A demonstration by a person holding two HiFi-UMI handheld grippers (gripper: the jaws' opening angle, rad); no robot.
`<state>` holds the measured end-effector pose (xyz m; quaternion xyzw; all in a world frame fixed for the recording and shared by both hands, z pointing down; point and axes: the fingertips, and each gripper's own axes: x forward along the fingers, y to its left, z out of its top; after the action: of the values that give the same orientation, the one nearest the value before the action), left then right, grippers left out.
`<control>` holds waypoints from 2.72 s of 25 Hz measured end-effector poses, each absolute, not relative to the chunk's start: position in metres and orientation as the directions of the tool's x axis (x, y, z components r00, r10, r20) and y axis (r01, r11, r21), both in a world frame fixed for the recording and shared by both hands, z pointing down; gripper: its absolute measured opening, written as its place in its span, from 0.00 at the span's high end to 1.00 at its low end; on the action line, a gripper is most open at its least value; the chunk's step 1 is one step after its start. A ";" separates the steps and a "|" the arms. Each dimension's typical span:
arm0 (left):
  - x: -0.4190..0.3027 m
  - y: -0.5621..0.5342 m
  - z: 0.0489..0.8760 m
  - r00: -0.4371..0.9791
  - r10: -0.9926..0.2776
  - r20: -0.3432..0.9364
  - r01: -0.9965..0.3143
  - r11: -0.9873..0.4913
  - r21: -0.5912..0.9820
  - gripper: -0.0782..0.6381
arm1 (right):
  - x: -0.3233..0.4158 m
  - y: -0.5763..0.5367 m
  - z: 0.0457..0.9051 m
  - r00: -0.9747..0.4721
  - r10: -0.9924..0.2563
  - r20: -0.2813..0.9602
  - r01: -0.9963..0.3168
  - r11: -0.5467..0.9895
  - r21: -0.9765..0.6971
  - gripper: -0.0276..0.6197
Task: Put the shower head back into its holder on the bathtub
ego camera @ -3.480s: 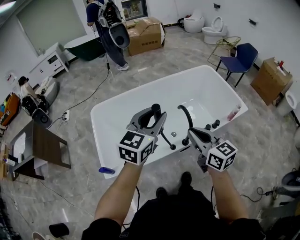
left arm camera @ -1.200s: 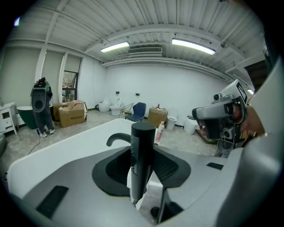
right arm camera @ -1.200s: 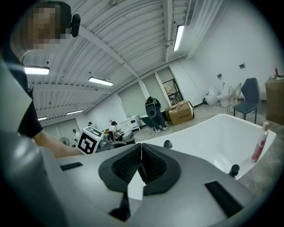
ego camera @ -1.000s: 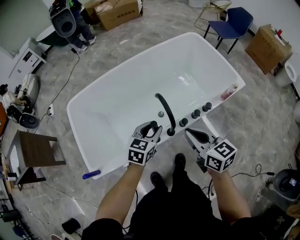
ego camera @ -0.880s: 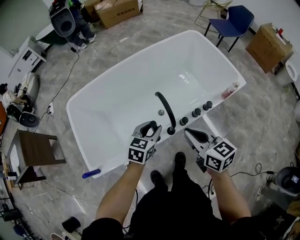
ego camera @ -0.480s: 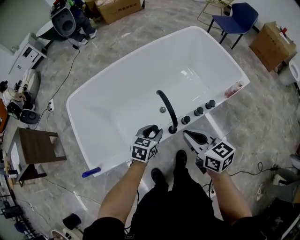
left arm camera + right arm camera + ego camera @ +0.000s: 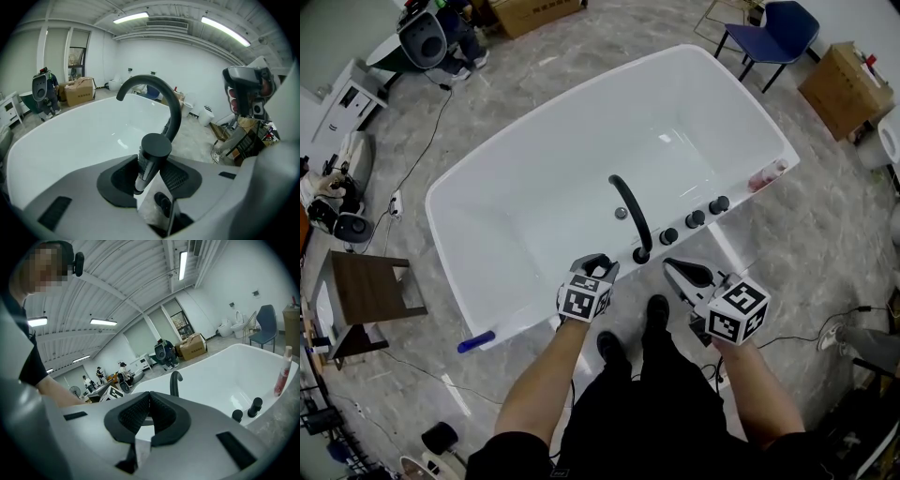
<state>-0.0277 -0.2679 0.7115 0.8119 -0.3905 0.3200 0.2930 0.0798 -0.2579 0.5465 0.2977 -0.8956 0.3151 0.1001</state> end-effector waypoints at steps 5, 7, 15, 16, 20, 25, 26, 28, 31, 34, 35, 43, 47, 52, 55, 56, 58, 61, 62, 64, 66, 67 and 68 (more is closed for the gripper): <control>-0.027 -0.264 0.727 0.479 -0.425 0.768 -0.819 -0.530 0.218 0.68 | 0.079 -0.252 0.556 -0.807 -0.448 0.383 -0.590 0.621 -0.517 0.93; -0.028 -0.263 0.733 0.475 -0.418 0.774 -0.820 -0.530 0.217 0.68 | 0.078 -0.250 0.559 -0.810 -0.440 0.388 -0.586 0.621 -0.520 0.93; -0.030 -0.256 0.748 0.456 -0.399 0.795 -0.826 -0.522 0.212 0.68 | 0.079 -0.249 0.566 -0.816 -0.420 0.397 -0.578 0.623 -0.528 0.93; -0.030 -0.256 0.748 0.455 -0.397 0.797 -0.825 -0.524 0.210 0.68 | 0.079 -0.249 0.566 -0.817 -0.419 0.397 -0.577 0.623 -0.529 0.93; -0.030 -0.255 0.751 0.450 -0.392 0.803 -0.827 -0.521 0.210 0.67 | 0.077 -0.249 0.567 -0.820 -0.412 0.397 -0.571 0.622 -0.535 0.93; -0.030 -0.256 0.753 0.451 -0.392 0.802 -0.828 -0.518 0.213 0.67 | 0.078 -0.249 0.570 -0.823 -0.408 0.395 -0.567 0.620 -0.542 0.93; -0.029 -0.256 0.754 0.452 -0.392 0.801 -0.828 -0.518 0.213 0.67 | 0.078 -0.249 0.571 -0.824 -0.409 0.393 -0.567 0.618 -0.545 0.93; -0.029 -0.257 0.753 0.451 -0.394 0.800 -0.829 -0.518 0.212 0.67 | 0.078 -0.249 0.572 -0.824 -0.411 0.391 -0.567 0.613 -0.550 0.93; -0.027 -0.256 0.753 0.447 -0.396 0.802 -0.823 -0.534 0.194 0.67 | 0.078 -0.249 0.573 -0.824 -0.411 0.390 -0.566 0.610 -0.555 0.93; -0.026 -0.253 0.753 0.438 -0.392 0.809 -0.814 -0.555 0.172 0.67 | 0.078 -0.248 0.573 -0.825 -0.412 0.388 -0.566 0.608 -0.557 0.93; -0.026 -0.254 0.753 0.438 -0.392 0.809 -0.816 -0.550 0.176 0.67 | 0.078 -0.248 0.573 -0.825 -0.413 0.386 -0.565 0.607 -0.558 0.93; -0.033 -0.256 0.753 0.416 -0.402 0.816 -0.822 -0.550 0.148 0.68 | 0.077 -0.250 0.570 -0.827 -0.415 0.379 -0.562 0.609 -0.560 0.93; -0.034 -0.246 0.754 0.409 -0.397 0.821 -0.815 -0.564 0.134 0.68 | 0.078 -0.249 0.571 -0.827 -0.420 0.375 -0.563 0.603 -0.565 0.93; -0.033 -0.250 0.750 0.429 -0.391 0.814 -0.806 -0.573 0.149 0.65 | 0.079 -0.249 0.570 -0.827 -0.423 0.370 -0.562 0.595 -0.574 0.93; -0.034 -0.254 0.744 0.437 -0.403 0.804 -0.811 -0.564 0.158 0.62 | 0.077 -0.250 0.570 -0.831 -0.422 0.362 -0.555 0.596 -0.580 0.93; -0.034 -0.254 0.742 0.439 -0.404 0.803 -0.810 -0.565 0.159 0.61 | 0.076 -0.250 0.570 -0.833 -0.422 0.359 -0.553 0.597 -0.581 0.93; -0.033 -0.252 0.738 0.444 -0.404 0.800 -0.807 -0.569 0.160 0.61 | 0.075 -0.250 0.569 -0.834 -0.423 0.354 -0.550 0.597 -0.584 0.93; -0.031 -0.248 0.735 0.451 -0.405 0.796 -0.804 -0.572 0.164 0.60 | 0.075 -0.251 0.567 -0.835 -0.427 0.348 -0.549 0.595 -0.588 0.93; -0.031 -0.247 0.735 0.451 -0.406 0.795 -0.804 -0.571 0.165 0.59 | 0.075 -0.251 0.567 -0.835 -0.428 0.346 -0.548 0.595 -0.588 0.93; -0.033 -0.246 0.733 0.451 -0.406 0.795 -0.806 -0.569 0.167 0.59 | 0.073 -0.252 0.566 -0.835 -0.430 0.344 -0.548 0.595 -0.588 0.93; -0.033 -0.245 0.731 0.455 -0.410 0.790 -0.805 -0.569 0.168 0.58 | 0.071 -0.252 0.564 -0.835 -0.431 0.341 -0.548 0.598 -0.585 0.93; -0.033 -0.246 0.729 0.459 -0.414 0.786 -0.804 -0.569 0.169 0.58 | 0.070 -0.252 0.563 -0.836 -0.431 0.340 -0.547 0.600 -0.584 0.93; -0.033 -0.247 0.726 0.463 -0.420 0.781 -0.804 -0.570 0.170 0.58 | 0.070 -0.252 0.562 -0.836 -0.432 0.338 -0.546 0.602 -0.582 0.93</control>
<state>-0.0326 -0.2466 0.7263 0.8115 -0.3769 0.3556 0.2702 0.0698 -0.2521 0.5617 0.2742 -0.8914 0.3515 0.0815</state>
